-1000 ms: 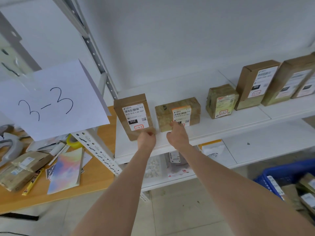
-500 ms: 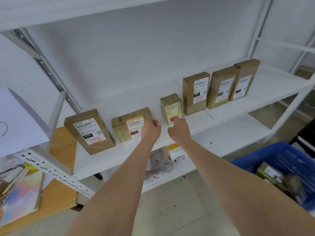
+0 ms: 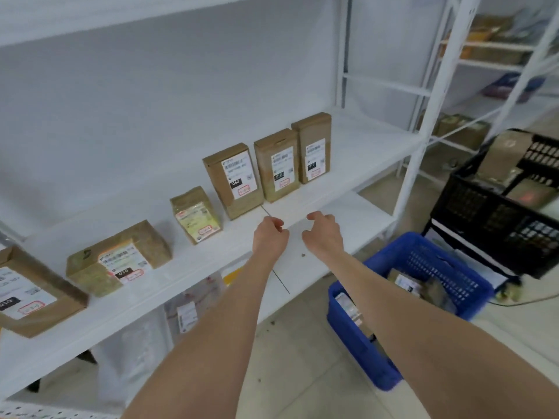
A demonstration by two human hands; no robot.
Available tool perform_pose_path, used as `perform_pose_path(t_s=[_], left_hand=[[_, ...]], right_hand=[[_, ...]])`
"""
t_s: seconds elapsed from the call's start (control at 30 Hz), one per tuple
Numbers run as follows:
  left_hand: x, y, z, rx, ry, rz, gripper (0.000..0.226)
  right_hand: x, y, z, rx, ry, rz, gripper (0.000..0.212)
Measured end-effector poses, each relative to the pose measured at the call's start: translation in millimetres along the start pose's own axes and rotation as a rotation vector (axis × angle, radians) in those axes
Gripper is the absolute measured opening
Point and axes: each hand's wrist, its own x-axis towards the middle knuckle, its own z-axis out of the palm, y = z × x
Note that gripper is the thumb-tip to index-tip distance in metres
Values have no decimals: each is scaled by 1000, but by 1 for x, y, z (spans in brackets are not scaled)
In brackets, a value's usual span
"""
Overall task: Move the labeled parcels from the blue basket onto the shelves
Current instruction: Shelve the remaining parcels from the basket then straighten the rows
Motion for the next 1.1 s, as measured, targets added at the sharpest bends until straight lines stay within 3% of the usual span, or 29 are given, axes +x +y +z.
perform_pose_path(t_s=[0.7,1.1], left_hand=[[161,134,285,38,-342,26,28],[189,152,443,66,-262,-211,27]], right_hand=[[214,208,-138,-97,72,325,48],[320,354,-165,-153,-187,263,42]])
